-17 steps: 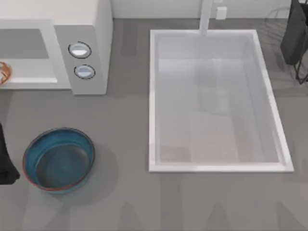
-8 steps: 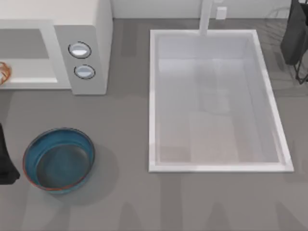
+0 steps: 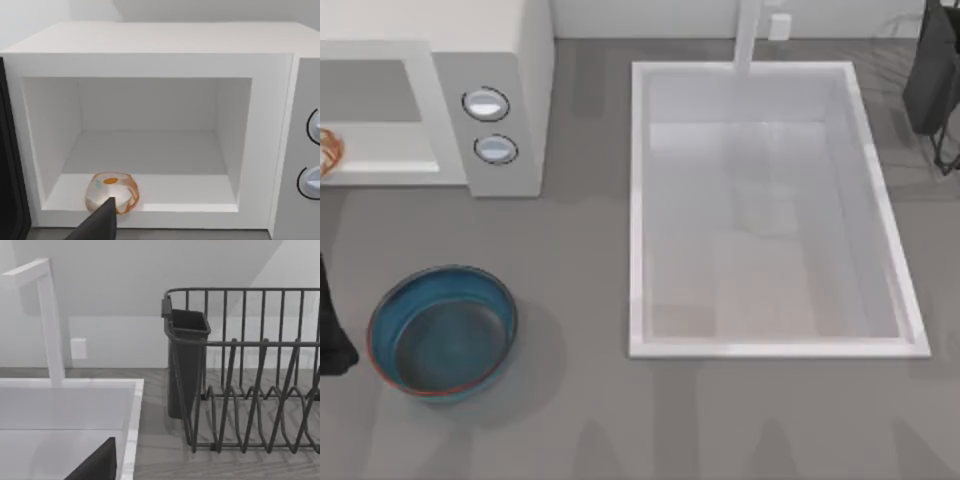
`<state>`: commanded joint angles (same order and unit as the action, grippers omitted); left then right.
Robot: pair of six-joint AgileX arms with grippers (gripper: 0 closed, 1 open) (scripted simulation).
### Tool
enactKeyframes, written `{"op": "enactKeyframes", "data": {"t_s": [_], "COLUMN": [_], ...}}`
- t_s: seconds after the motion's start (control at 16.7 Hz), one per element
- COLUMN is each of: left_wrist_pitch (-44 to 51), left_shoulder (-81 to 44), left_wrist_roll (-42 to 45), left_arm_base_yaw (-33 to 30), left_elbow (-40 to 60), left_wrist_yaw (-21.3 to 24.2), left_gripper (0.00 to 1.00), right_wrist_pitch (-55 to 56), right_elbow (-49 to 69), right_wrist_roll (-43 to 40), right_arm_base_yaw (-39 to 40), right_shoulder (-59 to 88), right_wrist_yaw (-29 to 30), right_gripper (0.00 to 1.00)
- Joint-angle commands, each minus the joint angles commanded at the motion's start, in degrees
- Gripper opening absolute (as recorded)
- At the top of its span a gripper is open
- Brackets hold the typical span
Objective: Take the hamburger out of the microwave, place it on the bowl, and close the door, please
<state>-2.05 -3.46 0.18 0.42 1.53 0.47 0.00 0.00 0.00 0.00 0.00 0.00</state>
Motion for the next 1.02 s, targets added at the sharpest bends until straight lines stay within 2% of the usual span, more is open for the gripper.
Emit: {"op": "enactKeyframes", "data": {"t_s": [0.18,0.36,1.02], "left_wrist_pitch": [-4.9,-12.1,-45.5], "left_shoulder": [-8.8,-22.7,-92.5], "left_wrist_roll": [0.4,1.1,4.1], "left_arm_base_yaw": [1.0,2.5,9.3], "left_elbow": [3.7,9.0,34.0], "left_wrist_yaw": [1.1,2.7,10.3], "left_gripper": [1.0,1.0,1.0], "right_wrist_pitch": [0.0,0.0,0.0], "right_elbow": [0.0,0.0,0.0], "right_wrist_roll": [0.0,0.0,0.0], "right_arm_base_yaw": [0.0,0.0,0.0], "right_shoulder": [0.0,0.0,0.0], "right_wrist_yaw": [0.0,0.0,0.0], "right_gripper": [1.0,1.0,1.0]}}
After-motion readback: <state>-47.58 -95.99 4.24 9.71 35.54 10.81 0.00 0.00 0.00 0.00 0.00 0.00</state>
